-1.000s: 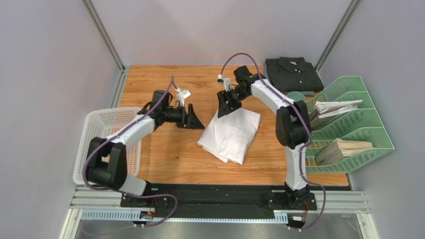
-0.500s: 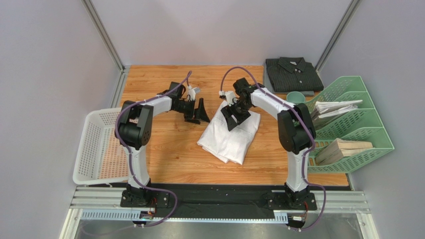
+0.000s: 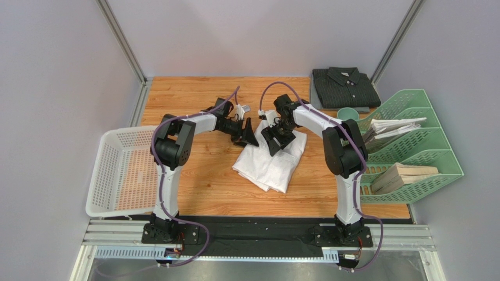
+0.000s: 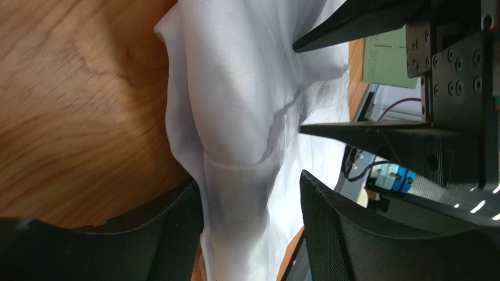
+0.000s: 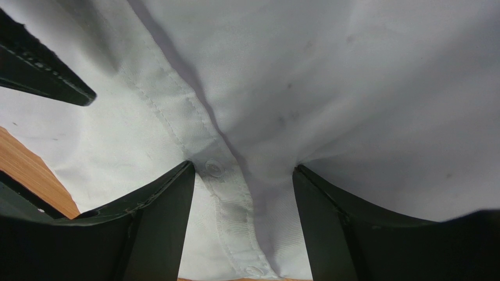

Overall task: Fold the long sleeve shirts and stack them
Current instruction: Fold the shirt

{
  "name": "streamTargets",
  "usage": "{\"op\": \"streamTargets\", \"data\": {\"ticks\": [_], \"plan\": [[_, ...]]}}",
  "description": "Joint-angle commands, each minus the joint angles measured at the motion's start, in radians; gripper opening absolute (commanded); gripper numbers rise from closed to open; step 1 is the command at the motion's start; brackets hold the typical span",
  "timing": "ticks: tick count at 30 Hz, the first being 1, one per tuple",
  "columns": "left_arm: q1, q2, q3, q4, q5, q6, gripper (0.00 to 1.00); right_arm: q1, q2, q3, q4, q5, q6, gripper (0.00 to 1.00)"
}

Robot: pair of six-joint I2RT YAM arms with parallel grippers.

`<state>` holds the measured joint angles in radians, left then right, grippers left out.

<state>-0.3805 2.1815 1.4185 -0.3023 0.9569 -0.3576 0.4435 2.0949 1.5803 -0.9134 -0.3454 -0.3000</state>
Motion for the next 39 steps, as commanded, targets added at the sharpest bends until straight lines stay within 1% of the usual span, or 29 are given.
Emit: {"op": "streamTargets", "data": {"ticks": [1,3,4,6,7,9,10,12,15,16,18,19,21,23,24,25,26,27,28,29,30,31,32,33,34,36,37,38,39], "plan": [[-0.035,0.057,0.037,0.026,-0.029,-0.058,0.61,-0.005,0.050,-0.016,0.027,0.014,-0.019,0.68],[-0.034,0.061,0.027,0.061,-0.015,-0.092,0.56,-0.005,0.045,-0.016,0.024,0.011,-0.016,0.68],[-0.031,0.061,0.028,0.071,-0.011,-0.095,0.47,-0.005,0.042,-0.016,0.024,0.006,-0.014,0.68],[-0.028,0.057,0.027,0.071,-0.012,-0.092,0.36,-0.008,0.031,-0.019,0.025,-0.015,-0.005,0.69],[-0.021,0.055,0.030,0.059,-0.017,-0.087,0.22,-0.009,0.025,-0.019,0.028,-0.024,0.008,0.69],[-0.012,0.043,0.039,0.040,-0.014,-0.063,0.11,-0.017,0.011,-0.014,0.028,-0.050,0.025,0.70],[0.003,0.034,0.042,0.019,-0.015,-0.052,0.01,-0.020,-0.008,-0.013,0.028,-0.061,0.048,0.71],[0.021,0.002,0.057,-0.021,-0.020,0.006,0.00,-0.041,-0.042,-0.013,0.022,-0.092,0.071,0.73],[0.063,-0.054,0.104,-0.193,-0.066,0.116,0.00,-0.097,-0.139,-0.040,0.016,-0.156,0.130,0.78],[0.083,-0.072,0.114,-0.277,-0.110,0.193,0.00,-0.113,-0.198,-0.051,0.016,-0.174,0.139,0.79],[0.101,-0.133,0.132,-0.343,-0.154,0.248,0.00,-0.164,-0.255,-0.092,0.013,-0.205,0.159,0.82],[0.115,-0.153,0.141,-0.404,-0.205,0.306,0.00,-0.173,-0.280,-0.107,0.011,-0.207,0.163,0.84],[0.121,-0.201,0.189,-0.470,-0.266,0.356,0.00,-0.204,-0.344,-0.127,-0.002,-0.208,0.162,0.86],[0.126,-0.239,0.235,-0.555,-0.361,0.455,0.00,-0.222,-0.395,-0.155,-0.013,-0.208,0.159,0.88],[0.126,-0.247,0.294,-0.579,-0.392,0.485,0.00,-0.227,-0.409,-0.166,-0.018,-0.207,0.159,0.88],[0.126,-0.249,0.337,-0.653,-0.438,0.520,0.00,-0.230,-0.424,-0.181,-0.021,-0.205,0.156,0.88],[0.127,-0.240,0.447,-0.696,-0.463,0.607,0.00,-0.235,-0.435,-0.187,-0.022,-0.204,0.154,0.88],[0.127,-0.232,0.508,-0.736,-0.487,0.647,0.00,-0.238,-0.456,-0.192,-0.028,-0.204,0.156,0.88],[0.126,-0.220,0.575,-0.821,-0.554,0.695,0.00,-0.238,-0.466,-0.197,-0.030,-0.204,0.156,0.88],[0.127,-0.198,0.700,-0.857,-0.581,0.735,0.00,-0.241,-0.475,-0.206,-0.031,-0.208,0.159,0.88],[0.126,-0.186,0.761,-0.886,-0.607,0.829,0.00,-0.242,-0.489,-0.210,-0.035,-0.211,0.162,0.89],[0.115,-0.174,0.824,-0.934,-0.697,0.868,0.00,-0.243,-0.493,-0.212,-0.035,-0.214,0.165,0.89],[0.108,-0.152,0.926,-0.949,-0.742,0.905,0.00,-0.244,-0.499,-0.218,-0.036,-0.219,0.167,0.89],[0.097,-0.144,0.960,-0.962,-0.782,1.005,0.00,-0.246,-0.504,-0.221,-0.036,-0.221,0.168,0.88],[0.060,-0.143,0.974,-0.956,-0.885,1.051,0.00,-0.246,-0.510,-0.223,-0.036,-0.221,0.171,0.89],[0.019,-0.161,0.918,-0.885,-0.990,1.149,0.00,-0.250,-0.512,-0.229,-0.036,-0.221,0.171,0.89],[-0.029,-0.173,0.872,-0.847,-1.089,1.227,0.00,-0.253,-0.513,-0.230,-0.036,-0.221,0.171,0.89],[-0.050,-0.210,0.744,-0.801,-1.127,1.256,0.00,-0.259,-0.512,-0.233,-0.036,-0.228,0.176,0.89],[-0.095,-0.230,0.671,-0.703,-1.158,1.279,0.00,-0.264,-0.512,-0.240,-0.035,-0.233,0.177,0.89]]}}
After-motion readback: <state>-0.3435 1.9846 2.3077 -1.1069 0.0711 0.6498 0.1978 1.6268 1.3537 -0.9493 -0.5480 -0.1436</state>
